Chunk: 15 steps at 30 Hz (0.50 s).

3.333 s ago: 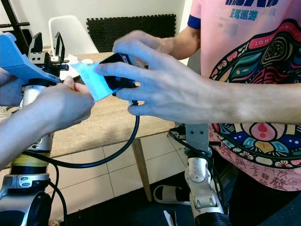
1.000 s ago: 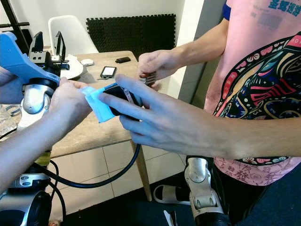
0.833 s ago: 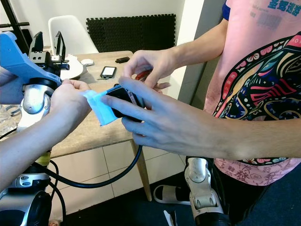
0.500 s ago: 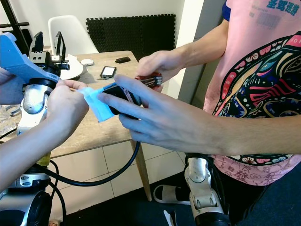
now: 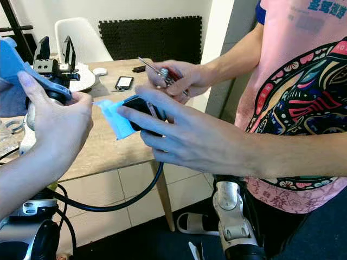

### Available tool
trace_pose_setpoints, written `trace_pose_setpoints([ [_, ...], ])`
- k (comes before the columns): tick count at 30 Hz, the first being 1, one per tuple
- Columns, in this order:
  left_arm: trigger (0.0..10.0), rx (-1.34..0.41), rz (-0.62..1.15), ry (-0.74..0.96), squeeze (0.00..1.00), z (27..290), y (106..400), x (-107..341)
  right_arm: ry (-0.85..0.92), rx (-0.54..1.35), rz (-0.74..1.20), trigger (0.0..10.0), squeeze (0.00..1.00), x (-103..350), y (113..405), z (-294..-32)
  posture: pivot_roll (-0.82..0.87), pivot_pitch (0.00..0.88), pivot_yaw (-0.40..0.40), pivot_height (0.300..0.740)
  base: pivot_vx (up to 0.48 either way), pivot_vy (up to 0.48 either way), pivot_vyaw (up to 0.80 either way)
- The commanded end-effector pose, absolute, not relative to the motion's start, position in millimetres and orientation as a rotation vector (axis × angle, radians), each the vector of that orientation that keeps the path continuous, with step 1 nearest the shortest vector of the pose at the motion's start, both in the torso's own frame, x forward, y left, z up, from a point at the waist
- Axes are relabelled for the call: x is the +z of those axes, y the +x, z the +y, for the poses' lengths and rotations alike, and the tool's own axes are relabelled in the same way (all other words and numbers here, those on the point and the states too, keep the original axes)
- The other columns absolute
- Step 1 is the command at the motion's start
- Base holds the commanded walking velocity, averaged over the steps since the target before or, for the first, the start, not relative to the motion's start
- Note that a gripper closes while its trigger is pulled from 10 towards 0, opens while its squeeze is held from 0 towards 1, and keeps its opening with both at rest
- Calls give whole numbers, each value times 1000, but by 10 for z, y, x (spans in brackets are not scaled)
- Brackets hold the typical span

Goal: Restocking fridge

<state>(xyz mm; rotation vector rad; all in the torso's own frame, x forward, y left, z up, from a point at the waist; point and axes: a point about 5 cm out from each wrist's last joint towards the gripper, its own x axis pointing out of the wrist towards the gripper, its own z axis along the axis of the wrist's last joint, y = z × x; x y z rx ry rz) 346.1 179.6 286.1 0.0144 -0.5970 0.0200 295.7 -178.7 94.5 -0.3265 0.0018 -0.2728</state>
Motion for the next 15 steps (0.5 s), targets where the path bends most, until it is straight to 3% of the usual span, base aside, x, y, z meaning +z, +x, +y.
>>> trace_pose_setpoints([
  [1, 10000, 24, -578, 34, 0, 1803, 3469, 2835, -330, -286, 24, 10000, 0, 902, 2934, -1815, -17, 0, -21, 740, 0, 0, 0],
  [15, 10000, 29, -582, 33, 0, 1805, 3465, 2843, -331, -286, 27, 10000, 0, 899, 2940, -1824, -16, 0, -25, 740, 0, 0, 0],
])
